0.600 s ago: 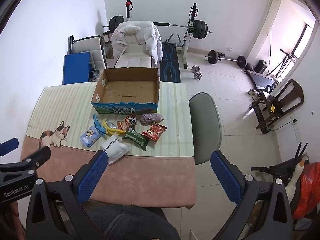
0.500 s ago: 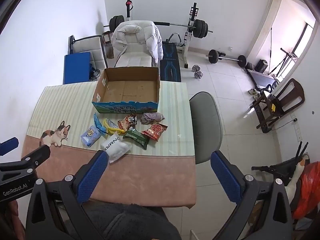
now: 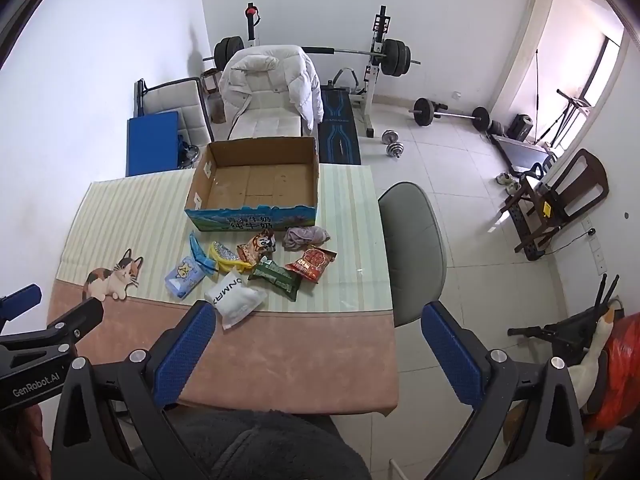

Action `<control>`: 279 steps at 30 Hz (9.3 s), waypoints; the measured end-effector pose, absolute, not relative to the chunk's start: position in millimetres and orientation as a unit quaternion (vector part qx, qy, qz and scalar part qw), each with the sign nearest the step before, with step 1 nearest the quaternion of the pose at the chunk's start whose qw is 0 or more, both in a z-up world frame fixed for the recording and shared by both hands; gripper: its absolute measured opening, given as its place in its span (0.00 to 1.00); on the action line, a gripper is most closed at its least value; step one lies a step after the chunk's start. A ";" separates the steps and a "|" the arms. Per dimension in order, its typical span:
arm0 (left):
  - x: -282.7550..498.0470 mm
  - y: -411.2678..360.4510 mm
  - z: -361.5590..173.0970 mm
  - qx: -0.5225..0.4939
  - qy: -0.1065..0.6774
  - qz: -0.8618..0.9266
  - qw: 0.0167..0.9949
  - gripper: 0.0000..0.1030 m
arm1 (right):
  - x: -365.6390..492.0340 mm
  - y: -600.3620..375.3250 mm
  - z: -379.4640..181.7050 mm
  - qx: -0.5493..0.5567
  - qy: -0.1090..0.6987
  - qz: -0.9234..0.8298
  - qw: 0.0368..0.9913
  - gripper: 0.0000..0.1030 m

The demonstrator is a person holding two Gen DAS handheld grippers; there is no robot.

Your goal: Organize soft objects

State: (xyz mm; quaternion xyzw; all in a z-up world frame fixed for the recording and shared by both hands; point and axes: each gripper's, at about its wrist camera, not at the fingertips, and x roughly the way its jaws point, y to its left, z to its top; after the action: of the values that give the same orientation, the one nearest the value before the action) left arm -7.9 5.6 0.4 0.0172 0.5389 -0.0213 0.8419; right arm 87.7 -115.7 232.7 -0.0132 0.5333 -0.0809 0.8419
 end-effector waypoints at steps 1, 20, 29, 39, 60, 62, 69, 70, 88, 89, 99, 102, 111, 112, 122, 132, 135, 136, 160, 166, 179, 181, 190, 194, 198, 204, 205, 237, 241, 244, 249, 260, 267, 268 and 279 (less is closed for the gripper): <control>-8.3 4.6 1.0 0.018 0.538 -0.021 0.842 1.00 | 88.3 -115.3 233.1 -0.012 0.533 -0.081 0.842 1.00; -7.3 1.0 6.4 0.019 0.530 -0.025 0.847 1.00 | 86.7 -119.2 238.6 -0.021 0.522 -0.086 0.848 1.00; -7.0 -2.5 6.4 0.022 0.530 -0.027 0.847 1.00 | 88.8 -120.7 240.8 -0.021 0.520 -0.086 0.850 1.00; -6.2 -8.6 8.7 0.024 0.529 -0.029 0.848 1.00 | 87.9 -121.1 240.8 -0.023 0.519 -0.087 0.850 1.00; -5.8 -7.9 14.6 0.020 0.521 -0.029 0.853 1.00 | 88.7 -123.8 246.2 -0.019 0.516 -0.085 0.852 1.00; -5.8 -7.8 15.1 0.021 0.520 -0.029 0.853 1.00 | 89.6 -123.3 246.9 -0.019 0.516 -0.085 0.852 1.00; -6.1 -5.8 13.8 0.018 0.518 -0.030 0.854 1.00 | 90.7 -123.2 247.3 -0.017 0.516 -0.082 0.852 1.00; -6.2 -6.1 13.7 0.018 0.518 -0.030 0.854 1.00 | 91.5 -122.9 248.1 -0.017 0.517 -0.082 0.852 1.00; 32.6 12.8 -55.2 0.057 0.494 0.037 0.867 1.00 | 125.3 -130.4 186.4 -0.006 0.546 -0.087 0.833 1.00; 43.0 14.7 -78.6 0.076 0.503 0.046 0.859 1.00 | 133.5 -131.9 168.0 0.003 0.560 -0.080 0.825 1.00; 131.1 9.0 -272.2 0.034 0.696 -0.030 0.717 0.99 | 200.1 -146.2 -39.3 0.031 0.683 -0.029 0.729 1.00; 158.7 20.8 -321.9 -0.091 0.741 -0.018 0.665 0.91 | 216.8 -148.3 -82.8 0.017 0.687 -0.005 0.726 1.00; 179.2 1.1 -422.5 -0.231 0.790 0.052 0.565 0.90 | 282.9 -141.3 -156.2 -0.013 0.712 0.092 0.696 0.77; 179.2 -1.9 -425.7 -0.216 0.790 0.063 0.570 0.90 | 289.3 -138.9 -163.0 -0.015 0.717 0.106 0.689 0.75; 158.5 -22.7 -395.9 0.050 0.755 0.030 0.653 0.77 | 300.7 -74.7 -212.2 -0.146 0.725 0.194 0.644 0.75; 155.2 12.6 -414.3 -0.098 0.782 -0.010 0.615 0.87 | 308.3 -77.1 -281.2 -0.120 0.799 0.073 0.584 0.48; 149.3 15.4 -409.3 -0.124 0.787 -0.025 0.604 0.87 | 301.3 -97.5 -284.1 0.036 0.842 0.069 0.533 0.46; 147.1 15.0 -404.9 -0.126 0.787 -0.030 0.603 0.87 | 297.5 -102.9 -284.7 0.074 0.848 0.068 0.520 0.49; 201.9 -6.0 -197.7 -0.093 0.667 -0.118 0.730 0.63 | 224.5 -92.7 -207.6 0.174 0.773 0.028 0.610 0.33; 288.2 -23.3 -128.7 -0.065 0.629 -0.144 0.761 0.64 | 272.0 -111.7 -127.9 0.184 0.722 0.051 0.665 0.33; 492.6 -82.9 -227.2 -0.039 0.696 -0.126 0.706 0.64 | 511.6 -139.1 -150.2 0.083 0.717 0.008 0.692 0.32; 511.3 -90.8 -247.2 -0.036 0.714 -0.125 0.688 0.64 | 531.6 -138.6 -164.4 0.077 0.730 0.005 0.680 0.32; 530.5 -124.8 -310.5 0.013 0.764 -0.122 0.633 0.64 | 577.8 -137.5 -225.0 0.066 0.768 0.000 0.636 0.33; 529.9 -128.5 -331.8 0.010 0.776 -0.119 0.619 0.65 | 585.5 -134.7 -236.9 0.065 0.777 0.002 0.626 0.33; 524.8 -125.7 -337.3 0.003 0.788 -0.113 0.606 0.68 | 588.5 -137.4 -256.8 0.054 0.780 -0.001 0.624 0.34; 515.5 -112.5 -312.1 0.005 0.777 -0.103 0.621 0.80 | 583.2 -130.4 -244.4 0.063 0.781 0.011 0.621 0.61; 514.1 -110.5 -306.1 0.003 0.773 -0.101 0.627 0.87 | 581.5 -129.0 -239.0 0.059 0.780 0.011 0.623 0.61; 260.0 31.7 -191.4 0.114 0.649 0.001 0.752 1.00 | 359.7 -93.9 -126.6 0.057 0.686 0.019 0.725 1.00; 224.3 57.2 -260.7 0.128 0.708 0.017 0.694 1.00 | 306.6 -116.8 -180.7 0.103 0.732 -0.019 0.673 1.00; 209.0 68.0 -298.8 0.132 0.737 0.023 0.663 1.00 | 278.1 -136.6 -213.0 0.130 0.752 -0.051 0.644 1.00; 201.1 65.7 -330.3 0.138 0.753 0.018 0.644 1.00 | 264.3 -158.6 -232.2 0.136 0.753 -0.089 0.638 1.00; 211.2 72.7 -348.5 0.021 0.779 -0.005 0.627 0.91 | 278.0 -180.4 -282.2 0.127 0.778 -0.113 0.605 0.63; 187.1 82.7 -327.3 -0.093 0.801 -0.053 0.589 0.86 | 247.7 -179.4 -286.0 0.108 0.804 -0.057 0.582 0.50; 182.3 83.0 -317.0 -0.097 0.798 -0.061 0.591 0.86 | 242.4 -180.9 -286.7 0.116 0.808 -0.052 0.576 0.50; 203.3 68.1 -331.5 0.099 0.772 -0.053 0.625 0.86 | 246.3 -164.8 -292.4 0.091 0.805 -0.069 0.582 0.66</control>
State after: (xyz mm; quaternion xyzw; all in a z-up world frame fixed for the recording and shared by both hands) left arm 203.3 68.1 -331.5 0.0991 0.7722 -0.0532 0.6254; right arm 246.3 -164.8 -292.4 0.0910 0.8050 -0.0694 0.5822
